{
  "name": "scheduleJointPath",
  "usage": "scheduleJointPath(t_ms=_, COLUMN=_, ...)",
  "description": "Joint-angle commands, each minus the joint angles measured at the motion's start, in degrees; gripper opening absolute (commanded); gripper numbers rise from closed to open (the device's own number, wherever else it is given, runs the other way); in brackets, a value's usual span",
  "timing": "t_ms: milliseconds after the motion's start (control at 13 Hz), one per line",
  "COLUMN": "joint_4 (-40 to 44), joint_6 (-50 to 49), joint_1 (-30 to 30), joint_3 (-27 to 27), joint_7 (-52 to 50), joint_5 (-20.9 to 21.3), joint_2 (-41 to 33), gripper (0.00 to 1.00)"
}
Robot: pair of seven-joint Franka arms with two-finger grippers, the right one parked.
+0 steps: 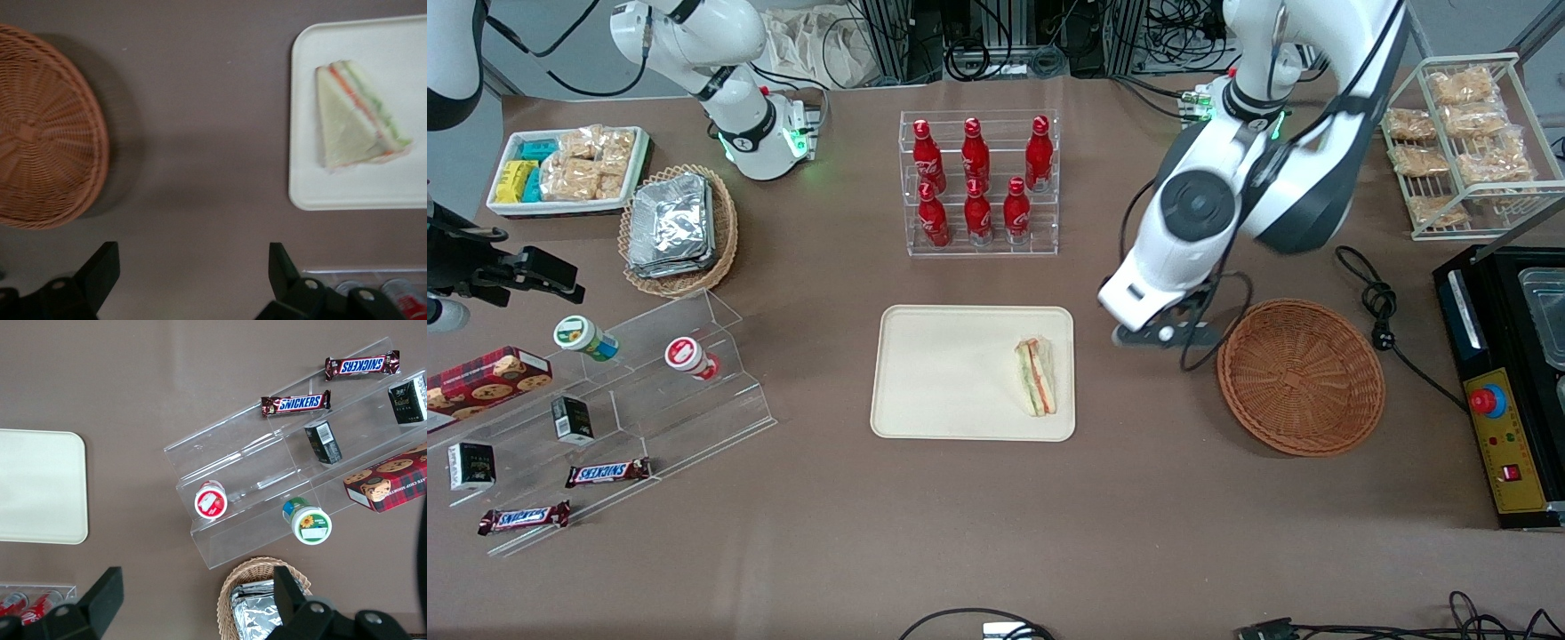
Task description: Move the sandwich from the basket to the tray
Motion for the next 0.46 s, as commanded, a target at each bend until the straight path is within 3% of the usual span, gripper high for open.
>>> scheduleJointPath(t_ms=0, joint_4=-5.34, joint_6=-3.74, joint_1=7.91, joint_3=-0.13, joint_7=6.33, joint_5=-0.97, joint_2=-7.73, gripper=0.94)
scheduleJointPath(t_ms=385, joint_4=-3.06, joint_6=-5.77, joint_1=21.71, joint_3=-0.04, joint_7=7.82, joint_5=-2.54, joint_2=-12.05, gripper=1.0)
